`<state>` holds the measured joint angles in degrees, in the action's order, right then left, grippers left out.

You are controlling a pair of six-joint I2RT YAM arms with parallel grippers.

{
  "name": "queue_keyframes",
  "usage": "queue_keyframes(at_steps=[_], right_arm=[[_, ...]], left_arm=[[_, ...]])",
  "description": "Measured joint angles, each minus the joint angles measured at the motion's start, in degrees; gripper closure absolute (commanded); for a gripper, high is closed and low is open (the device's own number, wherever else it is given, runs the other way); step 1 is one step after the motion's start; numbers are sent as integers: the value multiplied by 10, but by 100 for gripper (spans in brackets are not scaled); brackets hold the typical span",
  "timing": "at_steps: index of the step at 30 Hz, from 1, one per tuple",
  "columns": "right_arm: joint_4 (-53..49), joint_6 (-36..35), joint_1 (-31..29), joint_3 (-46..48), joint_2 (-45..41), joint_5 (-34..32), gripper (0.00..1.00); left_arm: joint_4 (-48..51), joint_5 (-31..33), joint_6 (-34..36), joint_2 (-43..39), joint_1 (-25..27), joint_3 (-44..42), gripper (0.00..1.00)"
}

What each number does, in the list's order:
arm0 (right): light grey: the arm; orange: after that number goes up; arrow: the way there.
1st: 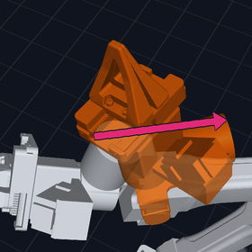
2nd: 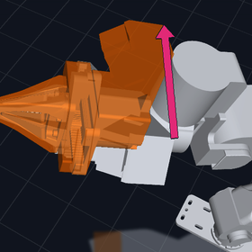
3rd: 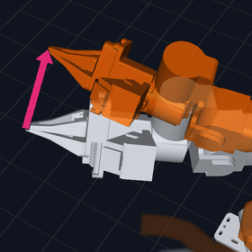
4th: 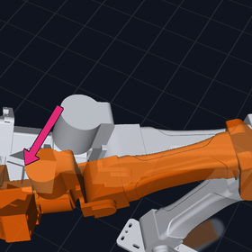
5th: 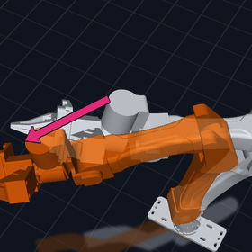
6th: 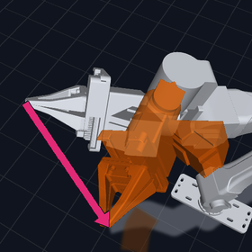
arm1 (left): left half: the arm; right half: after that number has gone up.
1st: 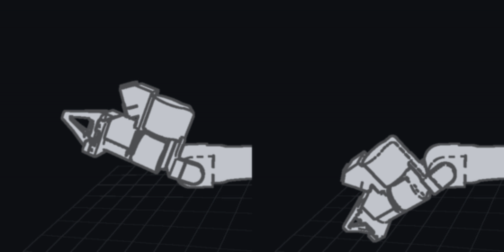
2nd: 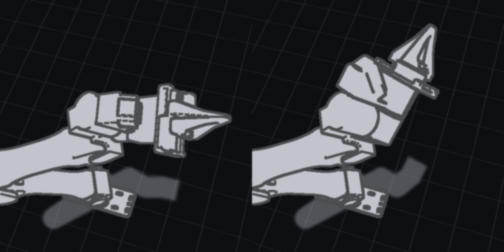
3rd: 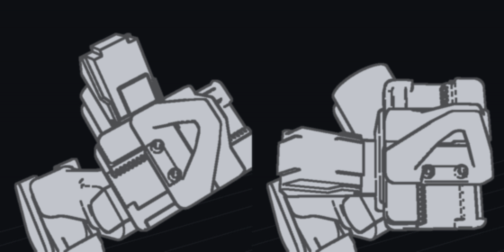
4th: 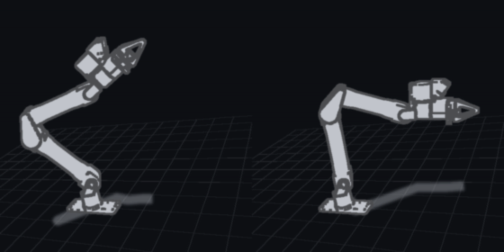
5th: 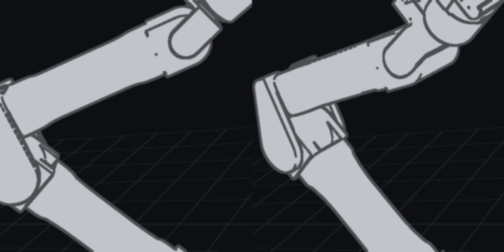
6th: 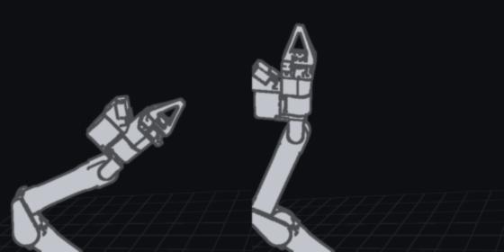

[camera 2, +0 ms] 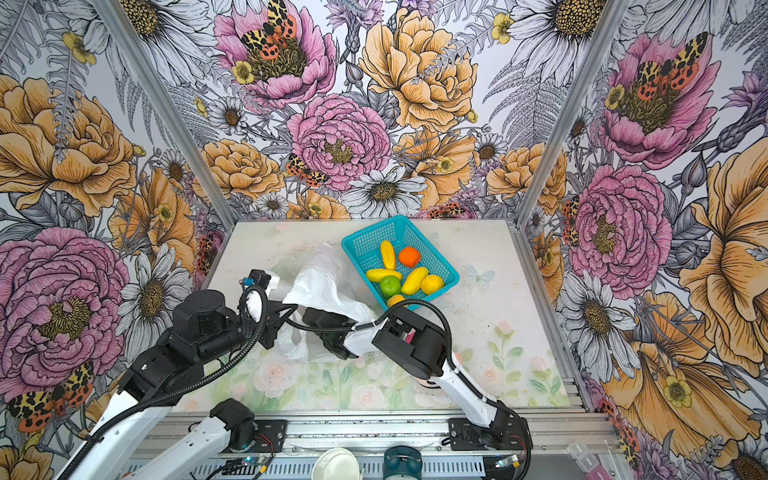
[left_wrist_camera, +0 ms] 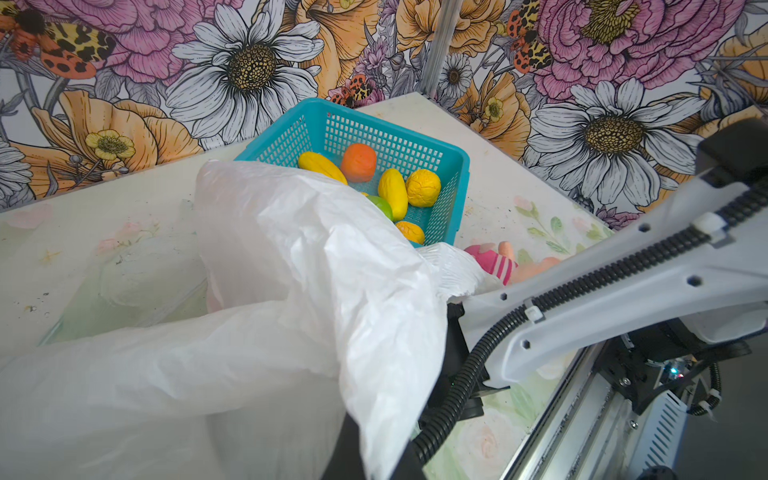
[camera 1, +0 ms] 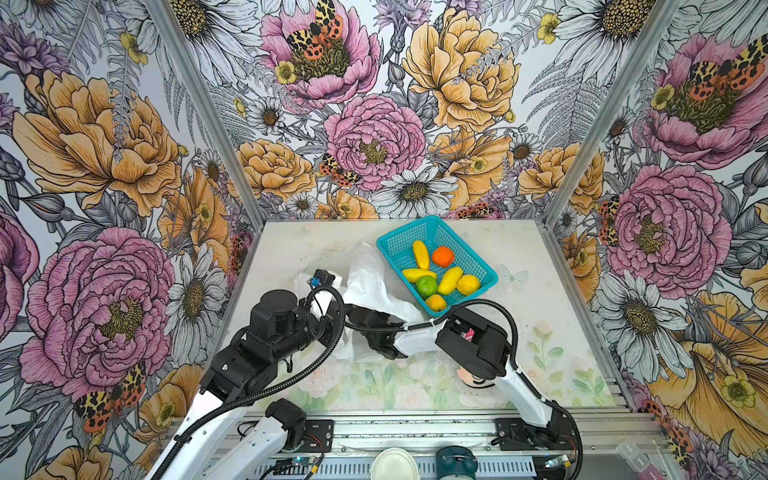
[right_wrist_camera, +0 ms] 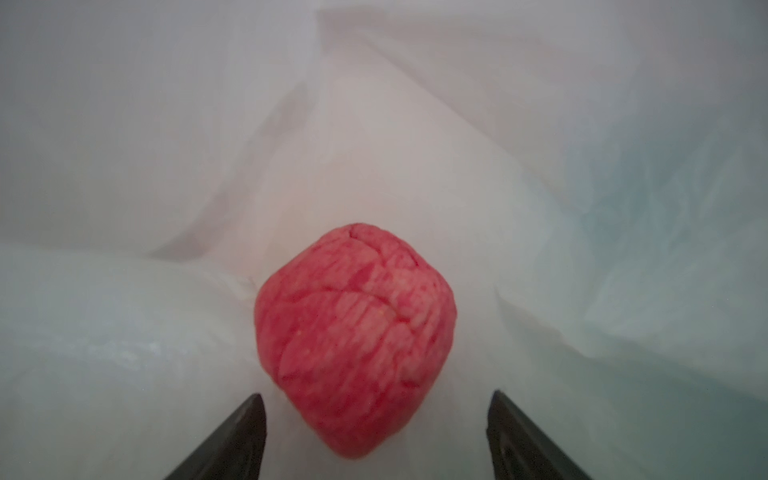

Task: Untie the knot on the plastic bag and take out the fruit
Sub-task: 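Reach the right gripper down to the pink fruit and grasp it, then lift the pink fruit out of the bag toward the teal basket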

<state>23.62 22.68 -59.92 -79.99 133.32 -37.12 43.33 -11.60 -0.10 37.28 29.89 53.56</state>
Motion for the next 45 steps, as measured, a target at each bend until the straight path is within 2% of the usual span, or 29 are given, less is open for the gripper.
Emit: queue_keyframes(at_steps=[4,9,13,17,22,27,31,34,39,45], right_arm=[[38,-10,9,0,1,10,14],[40,-6,26,-22,19,15,18],[17,5,38,-50,37,25,28],[6,11,43,-51,37,34,45],[6,12,43,-49,34,48,53],[17,-3,23,14,-7,61,58],[49,-26,-17,95,-68,66,60],[85,-45,-49,144,-115,70,63],[168,-82,-95,209,-185,74,64],[236,-92,-99,282,-252,87,62]], left_arm=[[-2,-13,0,1,1,-2,100],[-3,-20,0,1,1,-5,100],[-3,-20,0,1,1,-5,100],[-3,-19,0,1,1,-5,100],[-3,17,0,7,-1,-5,100],[0,73,0,29,-24,-5,100],[3,107,-1,47,-62,-5,100],[4,122,-2,60,-98,-5,100],[6,137,-5,74,-147,-5,100],[6,142,-7,78,-162,-5,100]])
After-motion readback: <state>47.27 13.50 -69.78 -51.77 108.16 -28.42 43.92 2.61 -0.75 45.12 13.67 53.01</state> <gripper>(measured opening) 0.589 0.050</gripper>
